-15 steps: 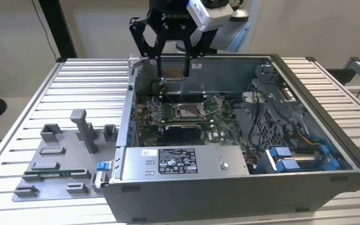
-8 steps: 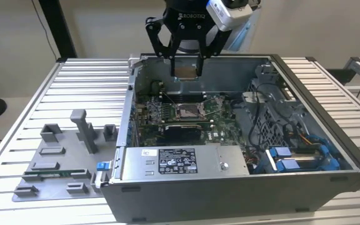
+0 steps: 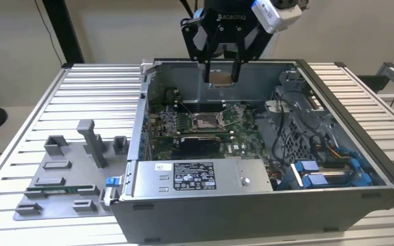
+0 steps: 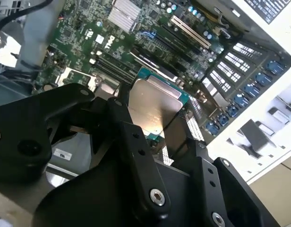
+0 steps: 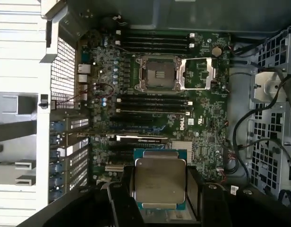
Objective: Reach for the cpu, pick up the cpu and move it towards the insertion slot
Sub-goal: 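Pick up the cpu and move it towards the insertion slot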
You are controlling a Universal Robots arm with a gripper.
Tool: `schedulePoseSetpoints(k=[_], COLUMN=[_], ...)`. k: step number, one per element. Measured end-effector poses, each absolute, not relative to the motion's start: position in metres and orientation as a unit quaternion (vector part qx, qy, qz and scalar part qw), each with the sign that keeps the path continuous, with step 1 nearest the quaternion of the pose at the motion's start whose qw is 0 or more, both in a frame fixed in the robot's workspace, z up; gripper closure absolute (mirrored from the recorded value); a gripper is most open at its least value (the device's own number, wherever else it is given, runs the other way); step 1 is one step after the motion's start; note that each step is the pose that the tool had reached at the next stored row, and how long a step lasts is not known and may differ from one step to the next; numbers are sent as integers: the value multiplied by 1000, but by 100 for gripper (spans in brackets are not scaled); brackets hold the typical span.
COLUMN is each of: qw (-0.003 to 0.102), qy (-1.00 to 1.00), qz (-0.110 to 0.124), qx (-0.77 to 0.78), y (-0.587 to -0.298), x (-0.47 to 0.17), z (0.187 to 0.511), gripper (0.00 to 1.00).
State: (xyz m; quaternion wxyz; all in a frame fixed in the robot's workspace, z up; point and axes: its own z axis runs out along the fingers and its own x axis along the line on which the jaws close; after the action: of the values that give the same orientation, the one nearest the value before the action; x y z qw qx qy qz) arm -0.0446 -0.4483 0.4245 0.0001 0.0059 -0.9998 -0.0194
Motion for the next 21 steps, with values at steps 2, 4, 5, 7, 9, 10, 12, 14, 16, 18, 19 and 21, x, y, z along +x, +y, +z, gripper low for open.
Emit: schedulePoseSetpoints(k=[2,4,5,7,9,10,12,14,16,18,19,21], qw=[0,0,0,0,0,0,0,0,0,0,0,0], qy=[-1000,-1000,-1000,-1000,-1000,-1000,-1000,-1000,-1000,-1000,-1000,-1000], qz=[-19,-19,-19,-19,-19,-19,-19,-19,-19,-19,-19,-19], qx=[6,6,6,6,6,6,5,5,4,3,3,2], y=[-448,-448,-448,-448,-446,-444,-439,-434,-429,-423,-421,-416], x=[-42,-42,-42,-42,-42,-42,-42,-42,-42,-42,-42,-42], z=[425,424,424,424,424,424,424,423,422,420,419,416], gripper=[100,100,100,100,100,100,100,100,100,100,100,100])
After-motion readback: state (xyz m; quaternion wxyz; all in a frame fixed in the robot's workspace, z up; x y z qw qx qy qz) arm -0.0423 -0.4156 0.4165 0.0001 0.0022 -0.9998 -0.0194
